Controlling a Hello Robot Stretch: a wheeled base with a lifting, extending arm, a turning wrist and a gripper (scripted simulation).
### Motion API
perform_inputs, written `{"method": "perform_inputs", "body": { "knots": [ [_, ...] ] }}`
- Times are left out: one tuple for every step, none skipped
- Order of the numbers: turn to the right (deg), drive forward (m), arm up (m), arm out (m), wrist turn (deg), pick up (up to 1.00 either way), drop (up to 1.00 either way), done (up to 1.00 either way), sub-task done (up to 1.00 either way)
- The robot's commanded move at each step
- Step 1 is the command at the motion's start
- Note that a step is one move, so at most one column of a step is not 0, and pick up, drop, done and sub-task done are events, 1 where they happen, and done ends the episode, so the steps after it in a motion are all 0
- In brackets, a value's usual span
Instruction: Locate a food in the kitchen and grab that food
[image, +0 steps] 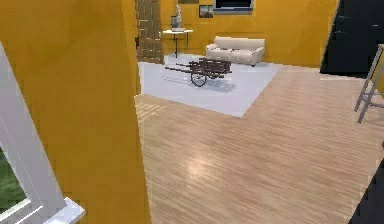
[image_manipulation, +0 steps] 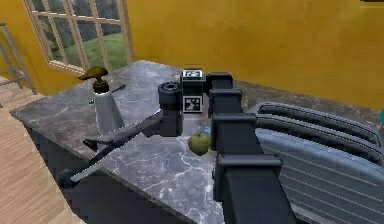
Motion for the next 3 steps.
{"method": "perform_inputs", "body": {
  "knots": [
    [0.0, 0.0, 0.0, 0.0, 45.0, 0.0, 0.0, 0.0, 0.0],
    [0.0, 0.0, 0.0, 0.0, 45.0, 0.0, 0.0, 0.0, 0.0],
    [0.0, 0.0, 0.0, 0.0, 15.0, 0.0, 0.0, 0.0, 0.0]
  ]
}}
